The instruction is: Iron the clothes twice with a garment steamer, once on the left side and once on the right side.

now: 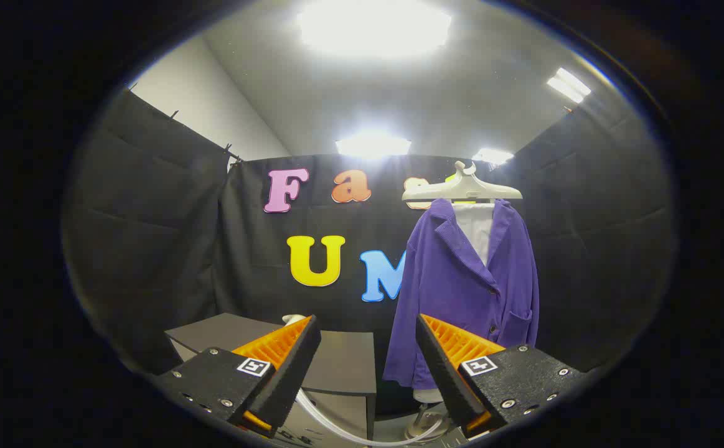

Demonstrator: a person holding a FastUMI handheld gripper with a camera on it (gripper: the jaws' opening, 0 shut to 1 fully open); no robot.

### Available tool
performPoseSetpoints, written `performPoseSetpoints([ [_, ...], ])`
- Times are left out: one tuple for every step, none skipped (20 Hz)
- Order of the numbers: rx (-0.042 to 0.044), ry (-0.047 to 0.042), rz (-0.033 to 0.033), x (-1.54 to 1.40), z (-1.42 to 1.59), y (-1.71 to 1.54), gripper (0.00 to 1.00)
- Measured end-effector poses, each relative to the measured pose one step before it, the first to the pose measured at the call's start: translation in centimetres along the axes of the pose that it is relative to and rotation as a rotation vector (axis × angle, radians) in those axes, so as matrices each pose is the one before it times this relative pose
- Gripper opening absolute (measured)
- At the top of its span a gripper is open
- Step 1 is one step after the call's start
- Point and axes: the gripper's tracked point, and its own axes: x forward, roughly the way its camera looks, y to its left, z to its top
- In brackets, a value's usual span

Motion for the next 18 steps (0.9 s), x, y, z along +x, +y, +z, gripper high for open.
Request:
performPoseSetpoints([
  [0.00682, 0.00525, 0.00178, -0.071, -0.154, -0.058, 0.95],
  [0.00517, 0.00198, 0.00723, -0.143, 0.03, -0.119, 0.95],
  [0.00108, 0.00151, 0.00703, -0.118, -0.051, -0.415, 0.95],
  [-0.0039, 0.00455, 0.00058, -0.125, 0.088, -0.43, 0.95],
  [-0.00471, 0.00819, -0.00408, -0.09, -0.036, -0.52, 0.95],
  [-0.00002, 0.01579, -0.00275, -0.076, -0.06, -0.378, 0.95],
  [0.00538, 0.01069, 0.00471, 0.012, -0.103, -0.187, 0.95],
  [0.00536, 0.00756, 0.00946, -0.055, 0.113, -0.09, 0.95],
  [0.0027, 0.00767, 0.00697, -0.044, 0.038, -0.178, 0.95],
  [-0.00161, 0.00535, 0.00487, -0.219, -0.025, -0.265, 0.95],
  [-0.00489, 0.00091, 0.00675, -0.264, -0.108, -0.285, 0.95],
  [-0.00915, 0.00029, 0.01352, -0.355, -0.329, -0.123, 0.95],
  [-0.01503, -0.00071, 0.01237, -0.552, -0.59, -0.002, 0.95],
  [-0.02478, 0.00004, 0.00805, -0.477, -0.737, -0.224, 0.95],
  [-0.03438, 0.00644, 0.01067, -0.447, -0.985, -0.22, 0.95],
  [-0.03849, 0.01951, 0.01208, -0.521, -1.068, -0.048, 0.95],
  [-0.03571, 0.0179, 0.00737, -0.565, -1.012, -0.013, 0.95],
  [-0.02649, 0.00864, -0.00135, -0.668, -0.526, -0.096, 0.95],
])
